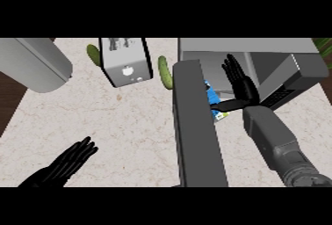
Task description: Pick up the milk, place it into the microwave and close the microwave
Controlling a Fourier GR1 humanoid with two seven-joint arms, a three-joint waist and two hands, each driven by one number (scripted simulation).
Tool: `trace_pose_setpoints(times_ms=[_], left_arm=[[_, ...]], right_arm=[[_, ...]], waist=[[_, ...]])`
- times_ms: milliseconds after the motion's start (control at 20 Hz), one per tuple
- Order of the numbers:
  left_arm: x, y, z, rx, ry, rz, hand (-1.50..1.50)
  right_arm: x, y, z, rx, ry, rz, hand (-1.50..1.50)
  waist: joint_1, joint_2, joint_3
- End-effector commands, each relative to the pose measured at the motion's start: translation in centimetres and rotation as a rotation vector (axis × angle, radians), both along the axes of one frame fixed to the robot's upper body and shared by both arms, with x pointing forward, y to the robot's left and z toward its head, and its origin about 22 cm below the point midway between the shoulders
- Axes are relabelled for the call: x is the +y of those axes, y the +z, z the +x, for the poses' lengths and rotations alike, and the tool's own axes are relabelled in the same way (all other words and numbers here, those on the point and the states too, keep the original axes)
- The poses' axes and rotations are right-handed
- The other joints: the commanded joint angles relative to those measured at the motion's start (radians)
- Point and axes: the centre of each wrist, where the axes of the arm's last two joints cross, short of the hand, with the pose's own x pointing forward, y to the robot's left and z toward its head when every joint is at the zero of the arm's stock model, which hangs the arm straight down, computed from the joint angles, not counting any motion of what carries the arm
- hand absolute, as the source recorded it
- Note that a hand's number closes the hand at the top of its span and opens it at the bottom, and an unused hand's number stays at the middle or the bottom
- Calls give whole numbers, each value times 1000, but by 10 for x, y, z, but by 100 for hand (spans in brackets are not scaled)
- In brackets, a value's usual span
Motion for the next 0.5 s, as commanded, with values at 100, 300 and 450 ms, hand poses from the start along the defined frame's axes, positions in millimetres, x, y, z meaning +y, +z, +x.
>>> trace_pose_setpoints(times_ms=[100, 300, 450], left_arm=[[-17, -19, 25, 12, -27, 50, -150], [-43, -26, 29, -23, -33, 41, 150], [-41, -38, 42, -3, -38, 67, 150]], right_arm=[[-15, -42, -39, 51, 35, 52, -150], [-34, -63, -67, 74, 13, -23, -150], [-47, -83, -98, 106, -27, -50, -150]], waist=[[-30, -11, -1], [-49, -20, -3], [-56, -20, -4]])
